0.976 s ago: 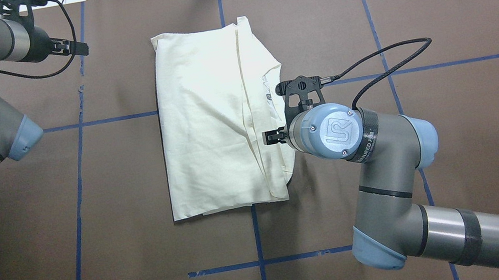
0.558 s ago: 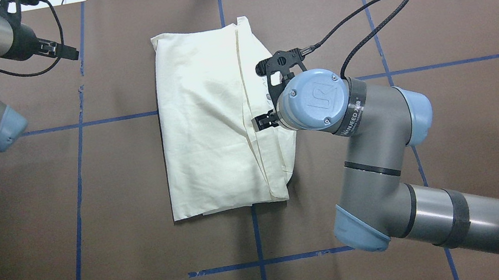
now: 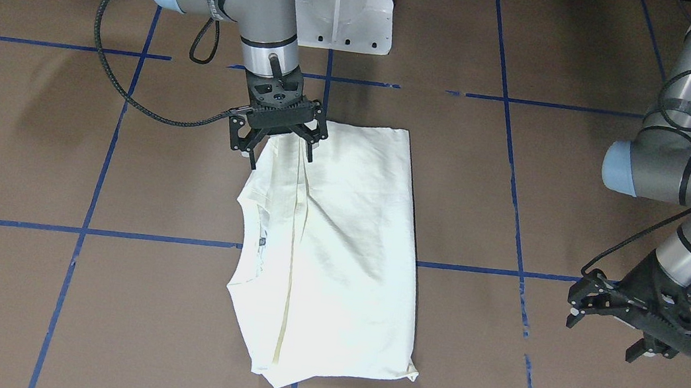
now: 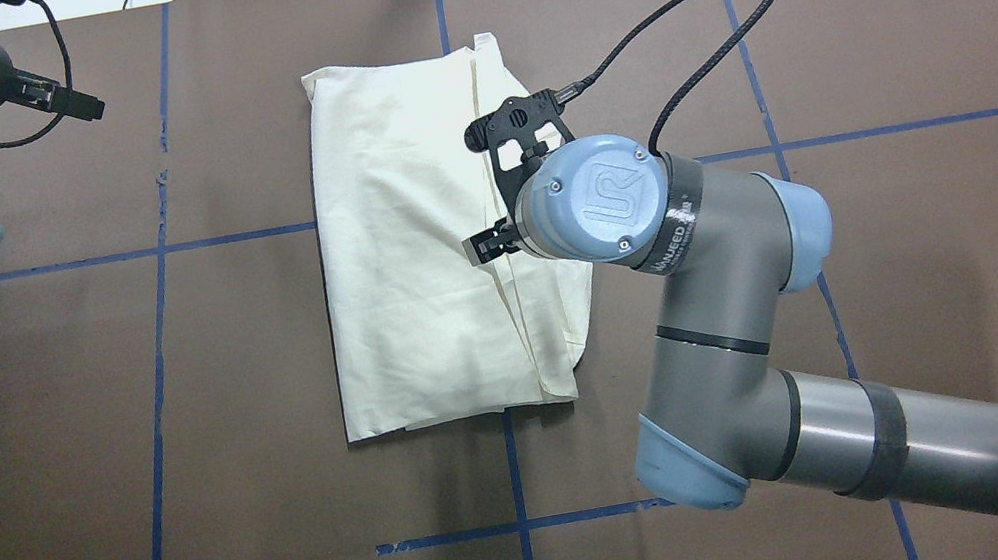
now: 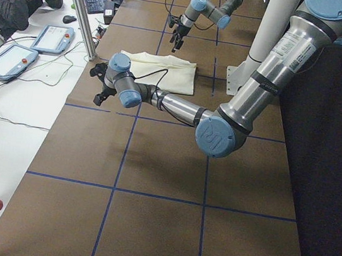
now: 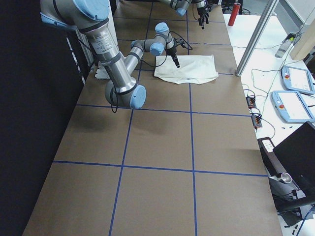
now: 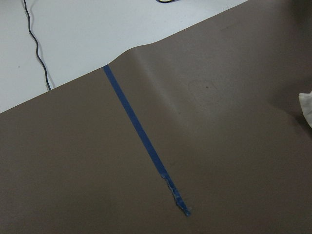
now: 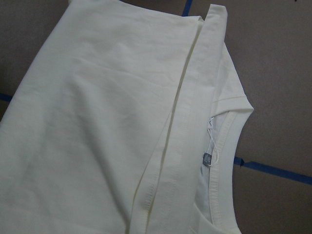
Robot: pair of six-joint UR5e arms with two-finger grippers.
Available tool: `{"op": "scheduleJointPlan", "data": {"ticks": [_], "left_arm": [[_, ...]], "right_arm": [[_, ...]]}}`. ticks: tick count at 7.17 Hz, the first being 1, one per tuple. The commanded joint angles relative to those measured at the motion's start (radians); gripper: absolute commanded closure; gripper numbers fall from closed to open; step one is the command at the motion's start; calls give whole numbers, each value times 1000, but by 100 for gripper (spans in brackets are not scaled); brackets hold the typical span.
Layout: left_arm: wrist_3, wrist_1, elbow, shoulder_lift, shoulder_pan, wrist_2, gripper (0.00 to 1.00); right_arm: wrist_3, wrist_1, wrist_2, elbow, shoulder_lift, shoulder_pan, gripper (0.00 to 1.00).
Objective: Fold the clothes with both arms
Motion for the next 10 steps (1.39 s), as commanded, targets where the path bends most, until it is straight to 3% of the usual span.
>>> {"op": "scheduleJointPlan", "data": {"ticks": [1,3,4,6,10], "left_arm": [[-2,0,-1,1,0,0,0],[-2,-2,-1,1,0,-2,0],[-2,-2,-1,1,0,-2,0],[-4,-3,-1,-1,0,-2,0],[-4,-5,-1,1,0,-2,0]], "right_arm": [[-61,-147,-7,-145,120,-16,0],[-60,-155,-59,-359,232,-40,1],[-60,-173,-97,-385,236,-60,2],[-60,-286,-102,-381,262,-68,5],[100,-279,-127,-380,265,-99,7]]}}
